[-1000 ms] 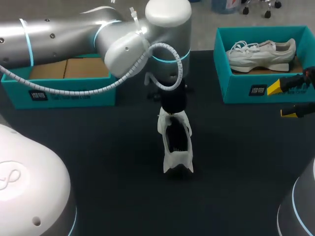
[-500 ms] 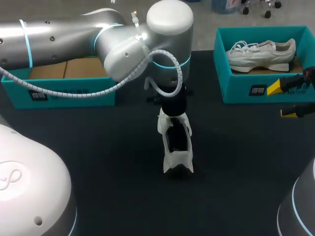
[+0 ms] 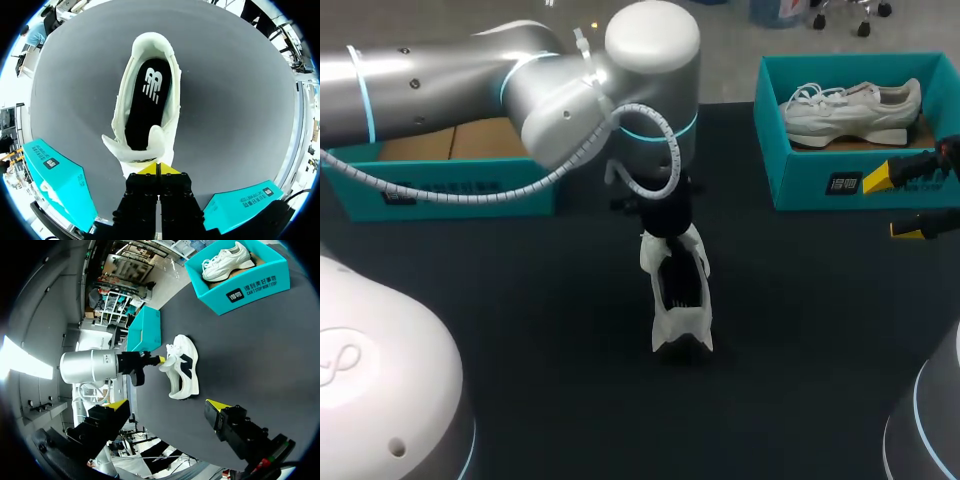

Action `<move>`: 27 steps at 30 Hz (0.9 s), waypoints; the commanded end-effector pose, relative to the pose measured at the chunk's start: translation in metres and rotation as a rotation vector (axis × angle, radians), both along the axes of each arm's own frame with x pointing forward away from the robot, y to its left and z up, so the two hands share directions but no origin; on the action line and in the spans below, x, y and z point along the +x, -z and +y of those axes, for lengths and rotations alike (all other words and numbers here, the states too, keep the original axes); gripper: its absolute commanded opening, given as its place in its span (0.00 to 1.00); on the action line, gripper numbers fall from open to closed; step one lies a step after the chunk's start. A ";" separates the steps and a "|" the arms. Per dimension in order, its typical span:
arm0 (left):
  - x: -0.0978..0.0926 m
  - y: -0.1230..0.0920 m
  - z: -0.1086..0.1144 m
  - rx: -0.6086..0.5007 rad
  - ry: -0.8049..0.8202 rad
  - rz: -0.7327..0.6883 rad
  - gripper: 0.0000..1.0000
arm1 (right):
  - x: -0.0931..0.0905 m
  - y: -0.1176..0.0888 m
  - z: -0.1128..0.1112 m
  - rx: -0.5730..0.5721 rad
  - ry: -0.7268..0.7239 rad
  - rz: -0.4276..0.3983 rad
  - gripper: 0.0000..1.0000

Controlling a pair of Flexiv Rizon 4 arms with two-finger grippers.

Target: Take the shoe out of the shoebox, open the shoe tongue, remove and reinsert the insole, then place the shoe into the shoebox

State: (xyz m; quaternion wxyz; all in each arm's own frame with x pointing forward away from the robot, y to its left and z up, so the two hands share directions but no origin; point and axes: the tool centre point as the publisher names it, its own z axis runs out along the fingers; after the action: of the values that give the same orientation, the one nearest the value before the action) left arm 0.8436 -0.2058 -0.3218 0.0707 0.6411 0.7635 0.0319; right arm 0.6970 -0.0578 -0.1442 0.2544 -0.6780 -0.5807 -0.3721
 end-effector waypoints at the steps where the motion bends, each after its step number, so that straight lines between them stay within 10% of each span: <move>1: 0.003 0.007 -0.017 0.021 0.006 0.005 0.00 | 0.000 0.001 0.000 -0.002 0.001 0.001 1.00; 27: 0.006 -0.009 -0.017 0.041 0.031 -0.037 0.00 | 0.000 0.001 0.000 -0.002 0.001 0.001 1.00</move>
State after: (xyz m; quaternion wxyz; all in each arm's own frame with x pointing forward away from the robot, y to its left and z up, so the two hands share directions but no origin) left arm 0.8468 -0.2221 -0.3201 0.0730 0.6543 0.7506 0.0559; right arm 0.6970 -0.0578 -0.1442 0.2544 -0.6780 -0.5807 -0.3721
